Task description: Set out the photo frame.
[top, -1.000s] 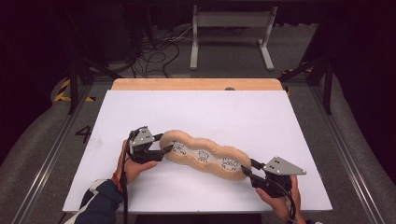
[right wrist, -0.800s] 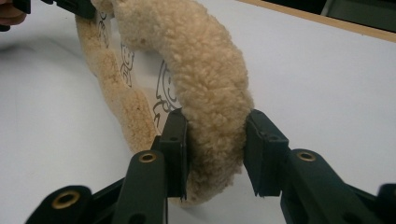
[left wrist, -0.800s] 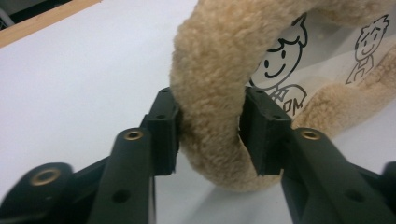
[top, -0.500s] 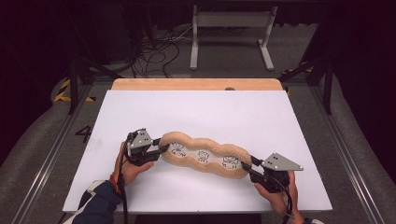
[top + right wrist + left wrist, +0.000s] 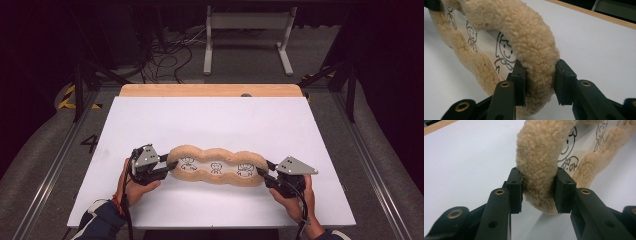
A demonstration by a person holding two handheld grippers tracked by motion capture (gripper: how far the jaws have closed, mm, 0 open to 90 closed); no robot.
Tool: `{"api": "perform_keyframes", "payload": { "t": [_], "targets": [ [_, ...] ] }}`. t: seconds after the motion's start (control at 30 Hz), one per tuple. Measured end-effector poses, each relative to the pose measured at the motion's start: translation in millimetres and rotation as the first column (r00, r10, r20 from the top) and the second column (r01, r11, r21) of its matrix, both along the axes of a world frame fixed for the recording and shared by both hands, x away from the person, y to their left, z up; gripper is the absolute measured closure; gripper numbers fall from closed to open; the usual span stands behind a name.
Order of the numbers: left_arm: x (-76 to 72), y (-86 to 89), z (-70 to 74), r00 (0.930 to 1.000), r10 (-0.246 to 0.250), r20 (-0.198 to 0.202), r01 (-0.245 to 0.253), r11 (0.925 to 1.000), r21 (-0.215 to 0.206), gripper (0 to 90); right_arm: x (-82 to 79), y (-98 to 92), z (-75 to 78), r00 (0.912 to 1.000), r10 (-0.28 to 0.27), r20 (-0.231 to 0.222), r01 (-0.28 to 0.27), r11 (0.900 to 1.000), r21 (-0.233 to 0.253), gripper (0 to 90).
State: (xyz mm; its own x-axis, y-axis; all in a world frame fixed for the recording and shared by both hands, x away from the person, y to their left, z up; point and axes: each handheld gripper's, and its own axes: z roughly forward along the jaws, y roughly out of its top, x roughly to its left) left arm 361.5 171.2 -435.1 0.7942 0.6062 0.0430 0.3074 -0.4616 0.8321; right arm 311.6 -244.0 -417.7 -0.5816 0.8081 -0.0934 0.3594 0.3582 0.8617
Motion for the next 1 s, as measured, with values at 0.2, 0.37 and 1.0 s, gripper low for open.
{"api": "perform_keyframes", "payload": {
  "t": [0.2,0.37,1.0],
  "targets": [
    [2.7,-0.3,-5.3,0.9997,-0.005,-0.022,0.005,0.9998,-0.017,54.9,-5.0,-6.8,0.7,0.9999,-0.014,0.001,0.014,0.999,0.037,56.7],
    [4.1,-3.2,-8.5,0.9992,-0.009,-0.038,0.008,0.9999,-0.012,53.7,-5.5,-8.1,-1.2,0.9999,-0.010,-0.011,0.011,0.999,0.051,56.8],
    [5.4,-4.6,-11.3,0.9984,0.052,-0.019,-0.052,0.9982,0.029,57.0,22.8,15.3,-13.0,0.9979,0.009,-0.064,-0.010,1.000,-0.019,53.8]
  ]
}}
